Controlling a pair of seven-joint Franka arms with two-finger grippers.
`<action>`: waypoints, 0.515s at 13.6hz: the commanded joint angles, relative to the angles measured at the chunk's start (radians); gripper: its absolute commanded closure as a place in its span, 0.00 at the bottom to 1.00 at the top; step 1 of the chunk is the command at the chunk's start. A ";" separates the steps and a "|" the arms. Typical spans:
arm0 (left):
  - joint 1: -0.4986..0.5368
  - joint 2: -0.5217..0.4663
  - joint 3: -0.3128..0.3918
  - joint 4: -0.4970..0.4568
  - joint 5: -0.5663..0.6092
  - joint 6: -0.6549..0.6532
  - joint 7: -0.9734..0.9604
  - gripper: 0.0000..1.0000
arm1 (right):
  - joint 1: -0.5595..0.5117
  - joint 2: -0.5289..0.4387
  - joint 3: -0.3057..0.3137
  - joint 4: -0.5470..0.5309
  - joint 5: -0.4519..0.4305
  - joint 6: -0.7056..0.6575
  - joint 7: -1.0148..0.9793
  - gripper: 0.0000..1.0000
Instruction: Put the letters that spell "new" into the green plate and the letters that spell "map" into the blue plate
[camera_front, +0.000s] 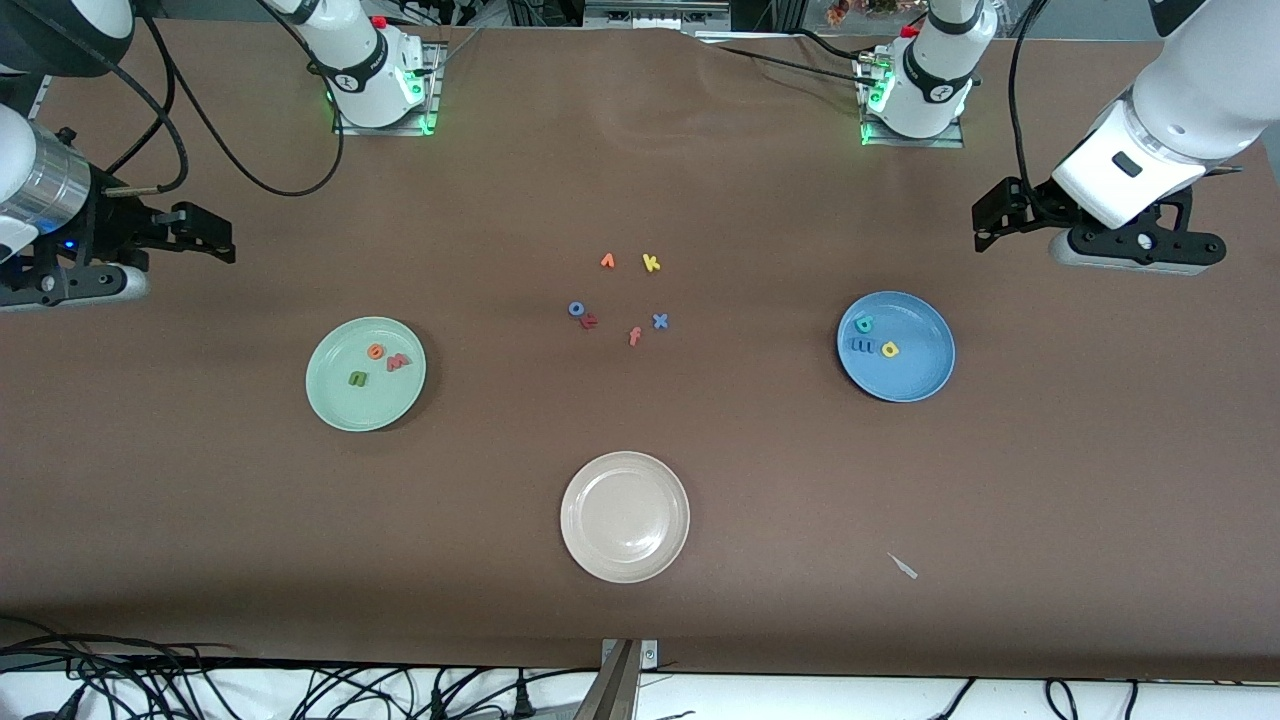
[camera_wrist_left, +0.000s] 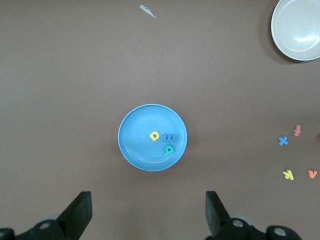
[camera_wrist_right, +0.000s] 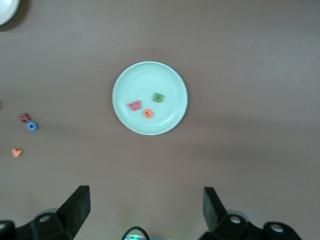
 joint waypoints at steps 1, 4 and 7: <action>-0.012 -0.015 0.002 -0.006 -0.029 0.004 -0.021 0.00 | -0.012 0.007 -0.009 0.022 0.034 -0.015 -0.008 0.00; -0.015 -0.015 0.000 -0.003 -0.028 0.004 -0.032 0.00 | -0.010 0.007 -0.012 0.023 0.025 -0.004 -0.005 0.00; -0.011 -0.012 0.000 -0.003 -0.026 0.005 -0.030 0.00 | -0.010 0.009 -0.012 0.023 0.022 -0.001 -0.005 0.00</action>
